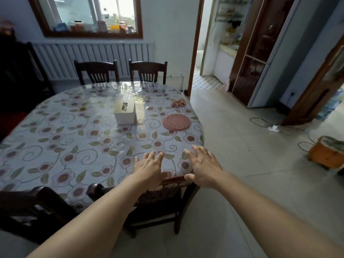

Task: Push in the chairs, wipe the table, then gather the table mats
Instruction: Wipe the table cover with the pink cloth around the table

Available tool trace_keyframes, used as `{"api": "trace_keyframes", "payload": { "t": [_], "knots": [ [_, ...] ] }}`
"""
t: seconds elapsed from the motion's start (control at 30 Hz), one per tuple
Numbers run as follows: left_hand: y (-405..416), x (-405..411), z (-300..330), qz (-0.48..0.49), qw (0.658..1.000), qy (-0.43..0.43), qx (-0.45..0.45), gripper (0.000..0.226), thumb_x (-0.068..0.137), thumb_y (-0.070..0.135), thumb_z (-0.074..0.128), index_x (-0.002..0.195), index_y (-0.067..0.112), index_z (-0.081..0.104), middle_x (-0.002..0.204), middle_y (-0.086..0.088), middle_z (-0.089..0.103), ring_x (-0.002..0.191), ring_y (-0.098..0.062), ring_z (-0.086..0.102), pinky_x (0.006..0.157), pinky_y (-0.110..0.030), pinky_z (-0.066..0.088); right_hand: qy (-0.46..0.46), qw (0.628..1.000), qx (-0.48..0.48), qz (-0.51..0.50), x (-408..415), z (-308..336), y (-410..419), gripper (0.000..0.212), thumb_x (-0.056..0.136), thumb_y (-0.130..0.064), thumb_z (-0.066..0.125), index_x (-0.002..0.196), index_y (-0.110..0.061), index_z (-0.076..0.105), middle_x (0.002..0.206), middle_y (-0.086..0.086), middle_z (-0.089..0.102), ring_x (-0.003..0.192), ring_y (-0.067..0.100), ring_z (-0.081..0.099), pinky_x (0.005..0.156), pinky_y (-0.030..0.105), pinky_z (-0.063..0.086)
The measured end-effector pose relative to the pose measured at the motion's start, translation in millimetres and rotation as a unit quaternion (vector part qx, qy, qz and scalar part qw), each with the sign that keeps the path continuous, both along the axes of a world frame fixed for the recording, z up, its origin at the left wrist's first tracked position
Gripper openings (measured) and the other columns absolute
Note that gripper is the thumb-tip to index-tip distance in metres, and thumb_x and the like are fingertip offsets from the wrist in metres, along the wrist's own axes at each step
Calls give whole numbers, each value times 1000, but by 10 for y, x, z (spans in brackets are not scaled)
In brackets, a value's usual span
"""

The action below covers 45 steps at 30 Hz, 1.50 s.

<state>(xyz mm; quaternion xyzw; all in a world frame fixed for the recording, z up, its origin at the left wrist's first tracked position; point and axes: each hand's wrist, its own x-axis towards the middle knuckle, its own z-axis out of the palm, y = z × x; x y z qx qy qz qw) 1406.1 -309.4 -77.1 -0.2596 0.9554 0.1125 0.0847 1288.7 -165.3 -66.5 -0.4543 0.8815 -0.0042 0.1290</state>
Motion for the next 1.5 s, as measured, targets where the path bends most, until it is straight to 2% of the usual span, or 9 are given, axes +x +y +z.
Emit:
{"api": "trace_keyframes", "payload": {
  "t": [0.27, 0.47, 0.67, 0.87, 1.03, 1.23, 1.33, 1.5],
  "knots": [
    [491, -1264, 66, 42, 998, 42, -8, 76, 88, 52, 48, 148, 25, 11, 157, -6, 15, 143, -27, 14, 114, -54, 10, -7, 999, -33, 21, -1238, 47, 389, 86, 88, -45, 57, 152, -26, 2, 159, 7, -5, 146, 26, -7, 118, 43, 0],
    [746, -2042, 168, 81, 996, 41, 10, 77, 90, 50, 47, 150, 26, 6, 159, -4, 8, 145, -26, 9, 115, -52, 7, -24, 999, -24, 38, -2168, 154, 669, 87, 89, -43, 58, 152, -26, 0, 160, 7, -8, 146, 26, -6, 117, 41, 1],
    [703, -2806, 204, 110, 994, 15, 5, 75, 90, 49, 46, 150, 24, 8, 157, -3, 15, 143, -26, 15, 116, -49, 8, -29, 997, -33, 63, -2968, 150, 570, 90, 88, -42, 60, 151, -28, -2, 160, 5, -7, 146, 25, -5, 117, 41, 3],
    [140, -3699, 88, 139, 989, 30, 27, 75, 91, 48, 46, 150, 25, 6, 159, -3, 8, 145, -25, 8, 117, -50, 5, -6, 995, -34, 92, -3860, 208, -87, 89, 89, -41, 59, 151, -27, -2, 160, 5, -5, 146, 25, -3, 117, 41, 5],
    [-600, -4454, -6, 165, 985, 32, 39, 75, 91, 48, 45, 150, 22, 6, 158, -5, 10, 145, -26, 9, 116, -50, 10, -16, 992, -20, 120, -4569, 201, -810, 82, 91, -37, 55, 151, -27, 0, 160, 5, -4, 146, 25, -3, 118, 42, 6],
    [-1156, -5066, -19, 190, 982, 5, 9, 76, 92, 51, 42, 150, 22, 4, 159, -4, 8, 144, -27, 12, 116, -50, 10, -15, 986, -7, 164, -5315, 114, -1516, 76, 95, -28, 49, 151, -26, -1, 160, 6, -6, 146, 25, -5, 117, 41, 4],
    [-1441, -5355, -54, 212, 977, -7, 1, 76, 92, 53, 41, 150, 21, 5, 158, -4, 10, 144, -26, 13, 115, -49, 15, -24, 983, 1, 184, -5721, -12, -1937, 73, 96, -25, 45, 151, -27, -2, 160, 6, -7, 146, 24, -6, 118, 41, 3],
    [-1868, -5750, -239, 299, 954, -15, 12, 74, 92, 51, 43, 149, 21, 8, 158, -5, 13, 144, -25, 14, 114, -47, 16, -18, 959, 14, 282, -6301, -286, -2664, 71, 96, -28, 45, 152, -25, 1, 160, 7, -2, 146, 26, 1, 119, 42, 8]
  ]
}}
